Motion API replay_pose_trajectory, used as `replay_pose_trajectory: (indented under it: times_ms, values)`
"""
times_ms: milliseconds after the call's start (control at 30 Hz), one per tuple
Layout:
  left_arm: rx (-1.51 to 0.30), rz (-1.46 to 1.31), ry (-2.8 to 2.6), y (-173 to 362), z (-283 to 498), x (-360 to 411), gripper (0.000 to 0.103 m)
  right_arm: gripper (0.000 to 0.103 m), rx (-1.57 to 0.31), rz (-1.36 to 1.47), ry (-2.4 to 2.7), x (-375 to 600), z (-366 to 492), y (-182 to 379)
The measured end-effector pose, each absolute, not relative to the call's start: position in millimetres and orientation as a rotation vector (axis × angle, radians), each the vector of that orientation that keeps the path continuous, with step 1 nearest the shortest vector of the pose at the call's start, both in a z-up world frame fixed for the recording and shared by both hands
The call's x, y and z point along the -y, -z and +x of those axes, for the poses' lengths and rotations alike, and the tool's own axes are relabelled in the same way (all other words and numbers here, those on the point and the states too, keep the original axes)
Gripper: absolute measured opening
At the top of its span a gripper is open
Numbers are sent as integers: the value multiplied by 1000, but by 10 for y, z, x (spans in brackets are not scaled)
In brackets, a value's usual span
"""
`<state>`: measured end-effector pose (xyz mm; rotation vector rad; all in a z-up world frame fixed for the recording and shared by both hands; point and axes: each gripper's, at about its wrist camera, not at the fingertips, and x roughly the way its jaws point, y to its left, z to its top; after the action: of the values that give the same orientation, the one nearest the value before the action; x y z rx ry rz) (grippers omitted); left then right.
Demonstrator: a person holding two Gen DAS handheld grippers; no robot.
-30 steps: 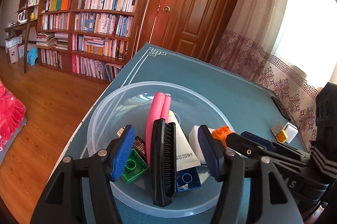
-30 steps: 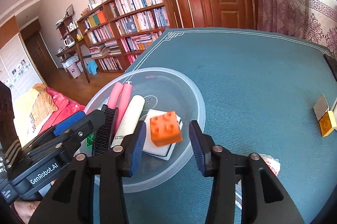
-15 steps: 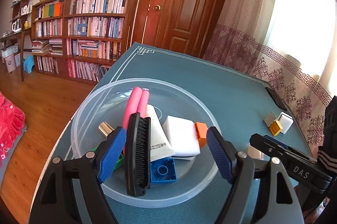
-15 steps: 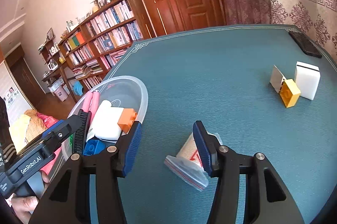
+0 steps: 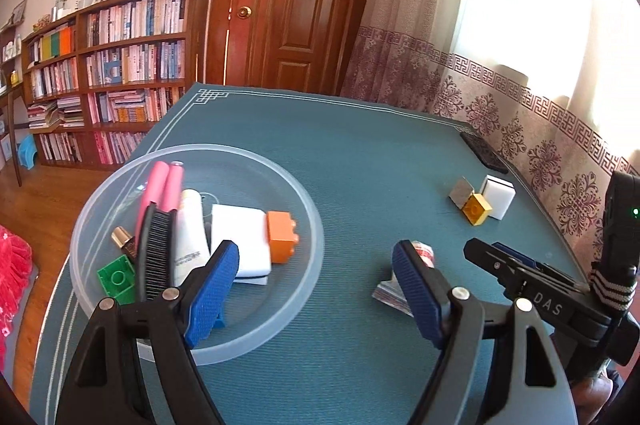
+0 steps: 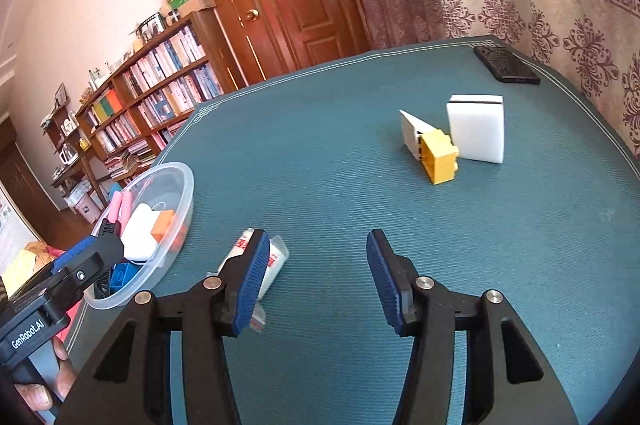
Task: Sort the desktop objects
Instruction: 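Move the left tool to the bandage roll while the right moves to the yellow brick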
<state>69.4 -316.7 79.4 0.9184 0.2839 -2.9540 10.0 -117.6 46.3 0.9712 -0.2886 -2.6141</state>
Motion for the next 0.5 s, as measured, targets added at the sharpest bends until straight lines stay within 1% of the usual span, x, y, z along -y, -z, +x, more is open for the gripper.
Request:
replay_pose_trajectory:
  times_ms: [300,500]
  values:
    - [-220,1035,3013,-686,475,2713,82,54,330,985,2678,749,29,-443]
    - [-129,1106,3051,-595,284,2419,82,54,320,1002,2690,517,-144,-481]
